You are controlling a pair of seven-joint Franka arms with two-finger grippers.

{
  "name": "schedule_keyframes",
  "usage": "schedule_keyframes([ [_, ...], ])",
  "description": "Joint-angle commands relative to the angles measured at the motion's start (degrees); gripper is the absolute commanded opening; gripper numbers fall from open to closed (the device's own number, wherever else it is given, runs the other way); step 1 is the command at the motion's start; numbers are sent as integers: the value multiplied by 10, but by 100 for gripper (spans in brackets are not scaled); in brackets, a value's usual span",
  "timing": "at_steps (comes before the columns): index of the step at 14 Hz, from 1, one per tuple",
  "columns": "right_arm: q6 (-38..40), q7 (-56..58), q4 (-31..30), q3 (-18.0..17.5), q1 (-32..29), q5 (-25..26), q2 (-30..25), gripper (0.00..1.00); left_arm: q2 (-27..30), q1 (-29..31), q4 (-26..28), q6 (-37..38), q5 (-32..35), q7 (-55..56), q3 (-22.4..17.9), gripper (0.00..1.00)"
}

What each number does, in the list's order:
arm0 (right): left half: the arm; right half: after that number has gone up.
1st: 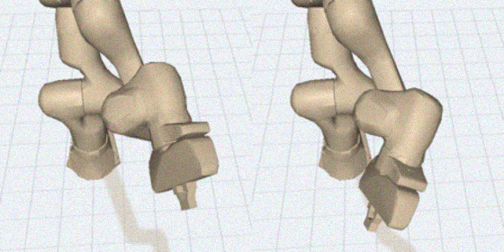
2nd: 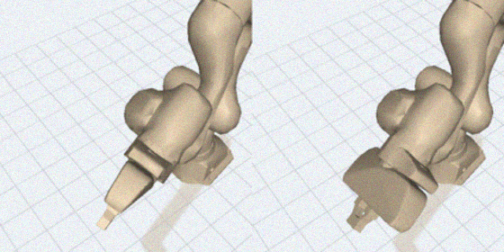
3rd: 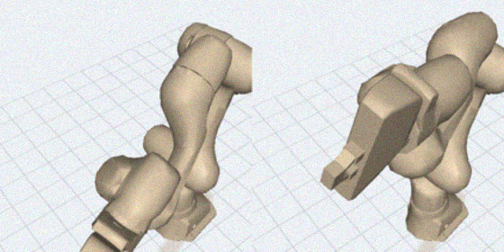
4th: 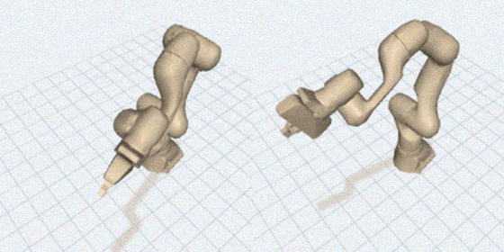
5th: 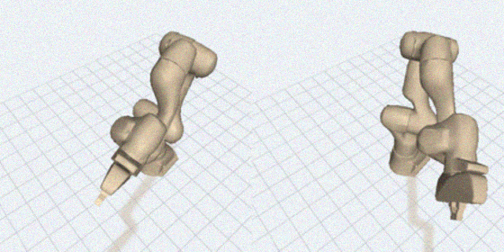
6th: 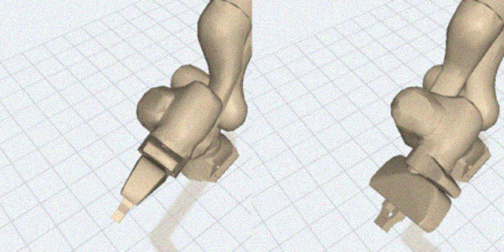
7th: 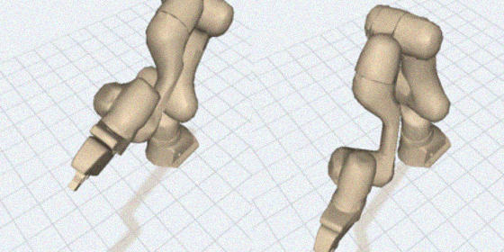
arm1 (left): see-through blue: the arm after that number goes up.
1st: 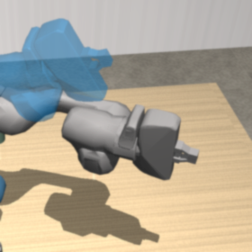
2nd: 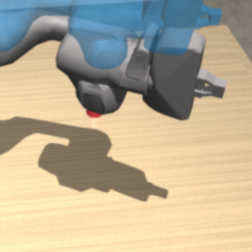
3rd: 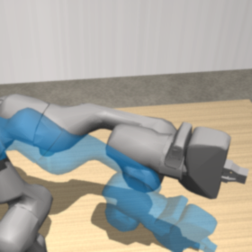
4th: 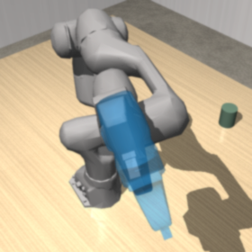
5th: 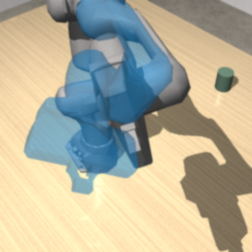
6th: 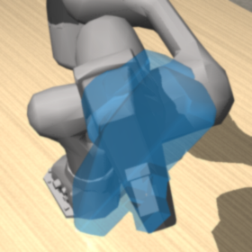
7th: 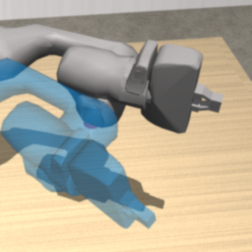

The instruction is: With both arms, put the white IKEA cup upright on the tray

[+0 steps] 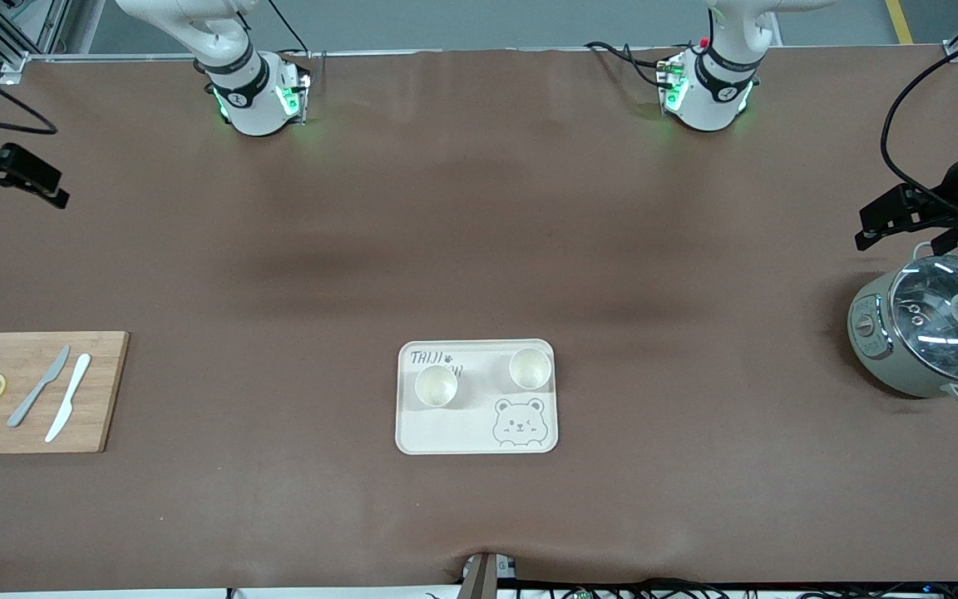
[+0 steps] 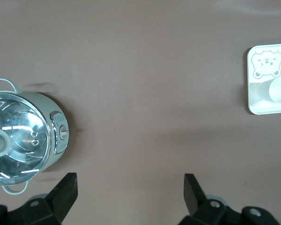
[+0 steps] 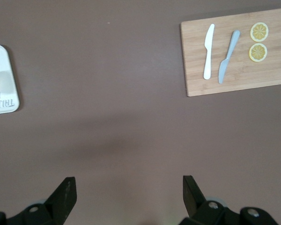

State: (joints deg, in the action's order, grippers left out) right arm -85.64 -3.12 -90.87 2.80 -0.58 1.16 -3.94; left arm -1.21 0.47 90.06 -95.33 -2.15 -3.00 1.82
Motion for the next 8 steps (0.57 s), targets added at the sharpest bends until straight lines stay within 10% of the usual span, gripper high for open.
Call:
schedule_keyframes([
  [1,17,35,-1,-13,-26,5,-11,100,-2,1,-12,8,10,-3,2,100],
  [8,36,62,18,-16,-24,2,-9,100,-4,-2,-10,9,9,2,3,100],
])
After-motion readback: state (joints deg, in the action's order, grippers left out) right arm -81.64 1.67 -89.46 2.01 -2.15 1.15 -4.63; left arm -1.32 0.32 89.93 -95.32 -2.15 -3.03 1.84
